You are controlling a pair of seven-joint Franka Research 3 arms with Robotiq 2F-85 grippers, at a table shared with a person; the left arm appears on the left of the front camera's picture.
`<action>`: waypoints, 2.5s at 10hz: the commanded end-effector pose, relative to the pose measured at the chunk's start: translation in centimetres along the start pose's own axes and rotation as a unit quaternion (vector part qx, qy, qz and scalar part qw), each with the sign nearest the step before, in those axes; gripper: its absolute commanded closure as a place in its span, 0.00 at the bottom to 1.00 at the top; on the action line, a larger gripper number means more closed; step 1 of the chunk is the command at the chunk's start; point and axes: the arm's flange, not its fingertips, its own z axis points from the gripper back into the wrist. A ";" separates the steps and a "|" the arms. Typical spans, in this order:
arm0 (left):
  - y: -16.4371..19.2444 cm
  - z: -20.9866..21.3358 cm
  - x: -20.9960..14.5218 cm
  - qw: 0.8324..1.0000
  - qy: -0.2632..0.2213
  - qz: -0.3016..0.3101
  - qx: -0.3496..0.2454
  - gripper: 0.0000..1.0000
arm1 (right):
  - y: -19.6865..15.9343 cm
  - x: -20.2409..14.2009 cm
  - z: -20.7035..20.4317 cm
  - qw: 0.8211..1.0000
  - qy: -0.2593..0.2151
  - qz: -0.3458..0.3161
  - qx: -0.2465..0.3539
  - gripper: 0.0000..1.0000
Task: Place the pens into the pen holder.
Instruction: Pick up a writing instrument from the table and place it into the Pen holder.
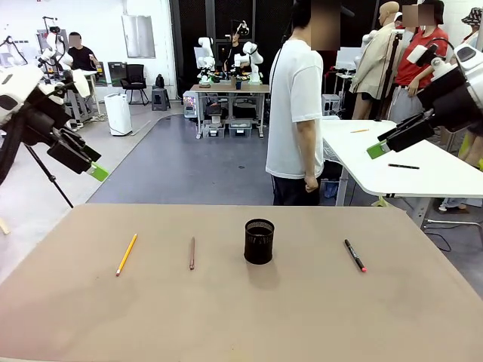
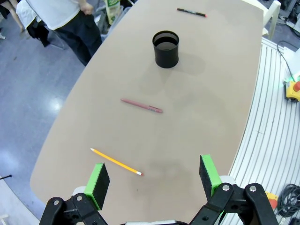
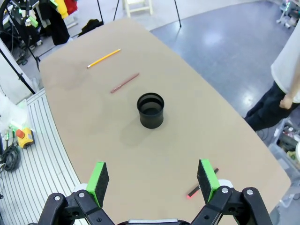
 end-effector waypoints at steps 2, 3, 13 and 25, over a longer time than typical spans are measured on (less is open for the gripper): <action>0.2 -0.1 -0.1 1.000 0.000 0.003 -0.001 0.00 | 0.0 0.0 0.0 1.000 -0.002 -0.001 0.003 0.00; 0.2 -0.1 -0.1 1.000 0.000 0.003 -0.001 0.00 | 0.0 0.0 0.0 1.000 -0.002 -0.001 0.003 0.00; 3.1 -5.1 0.5 0.984 0.109 0.141 0.021 0.00 | 0.0 0.0 0.0 1.000 -0.002 -0.001 0.003 0.00; 7.9 -16.6 -0.7 0.925 0.255 0.260 0.109 0.00 | 0.0 0.0 0.0 1.000 -0.002 -0.001 0.003 0.00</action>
